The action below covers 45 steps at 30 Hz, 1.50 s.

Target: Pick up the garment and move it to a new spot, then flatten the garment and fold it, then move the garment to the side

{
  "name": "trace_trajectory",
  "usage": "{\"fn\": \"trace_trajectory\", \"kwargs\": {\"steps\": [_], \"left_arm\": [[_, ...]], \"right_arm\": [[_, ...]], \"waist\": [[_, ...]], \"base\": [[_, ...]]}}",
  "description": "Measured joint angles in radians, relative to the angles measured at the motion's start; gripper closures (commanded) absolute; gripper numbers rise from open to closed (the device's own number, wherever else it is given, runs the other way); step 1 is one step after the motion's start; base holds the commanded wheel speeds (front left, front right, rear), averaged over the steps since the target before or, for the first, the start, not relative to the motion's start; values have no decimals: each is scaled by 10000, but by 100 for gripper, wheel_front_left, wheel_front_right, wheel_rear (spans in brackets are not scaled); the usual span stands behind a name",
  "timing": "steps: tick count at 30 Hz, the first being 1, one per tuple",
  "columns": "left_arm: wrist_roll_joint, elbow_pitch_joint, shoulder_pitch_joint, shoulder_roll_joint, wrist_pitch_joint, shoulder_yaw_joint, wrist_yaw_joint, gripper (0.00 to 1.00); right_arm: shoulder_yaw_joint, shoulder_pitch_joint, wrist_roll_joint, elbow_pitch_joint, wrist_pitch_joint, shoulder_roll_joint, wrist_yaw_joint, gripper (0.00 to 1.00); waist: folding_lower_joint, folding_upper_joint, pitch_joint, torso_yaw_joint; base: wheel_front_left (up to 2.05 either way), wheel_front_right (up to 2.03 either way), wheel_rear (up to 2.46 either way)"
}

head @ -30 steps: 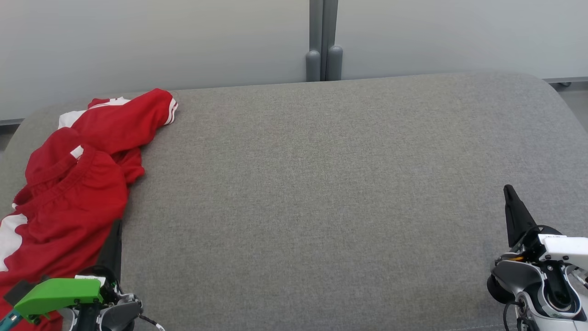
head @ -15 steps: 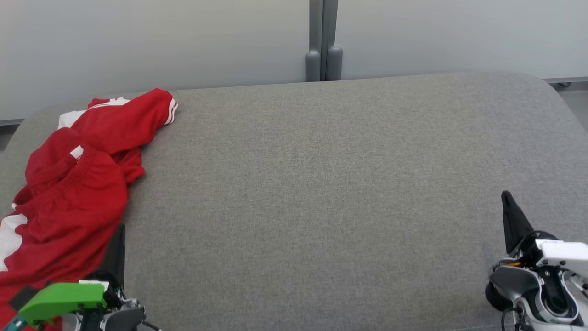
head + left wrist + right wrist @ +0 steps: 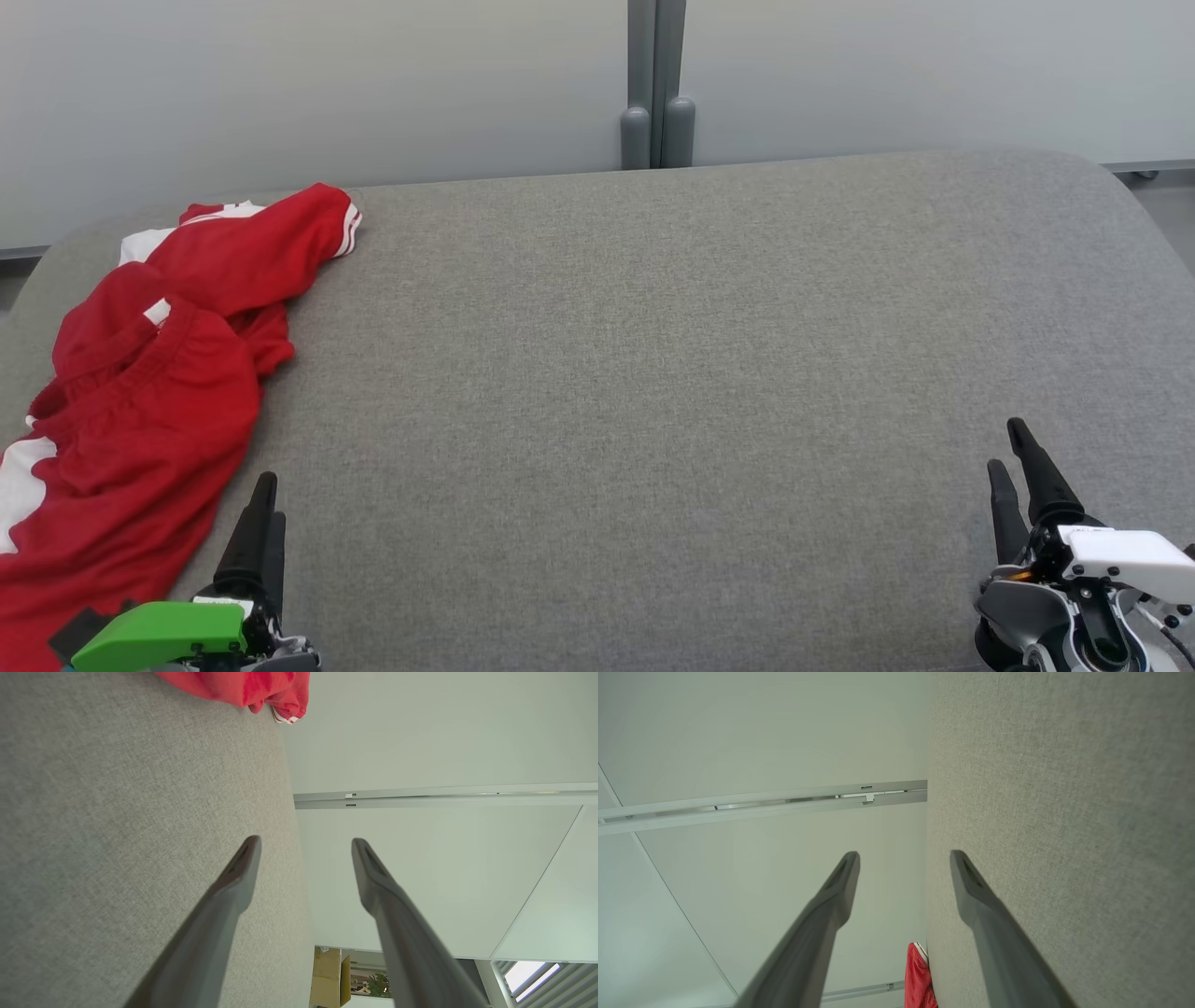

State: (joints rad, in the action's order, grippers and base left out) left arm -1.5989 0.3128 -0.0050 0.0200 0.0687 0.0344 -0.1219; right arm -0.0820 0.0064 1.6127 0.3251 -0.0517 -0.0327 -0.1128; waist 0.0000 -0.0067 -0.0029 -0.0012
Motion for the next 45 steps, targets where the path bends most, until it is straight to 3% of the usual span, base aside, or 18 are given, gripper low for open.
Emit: {"fn": "trace_trajectory", "kwargs": {"steps": [9,40,45], "left_arm": [[834,-351,0,15,-276,-159,50,0],[6554,-1720,18,579,-1220,-1358,957,0],[7528,-1854,220,579,-1419,-1515,1145,0]], "right_arm": [[190,0,-1143,-347,261,-36,94,0],[1618,61,-6520,-1645,1145,-376,725,0],[1900,237,-7421,-1737,1317,-380,945,0]], "waist": [[0,0,-54,-18],[0,0,-149,-56],[1,0,-169,-70]], "base": [[0,0,0],[0,0,0],[0,0,0]]}}
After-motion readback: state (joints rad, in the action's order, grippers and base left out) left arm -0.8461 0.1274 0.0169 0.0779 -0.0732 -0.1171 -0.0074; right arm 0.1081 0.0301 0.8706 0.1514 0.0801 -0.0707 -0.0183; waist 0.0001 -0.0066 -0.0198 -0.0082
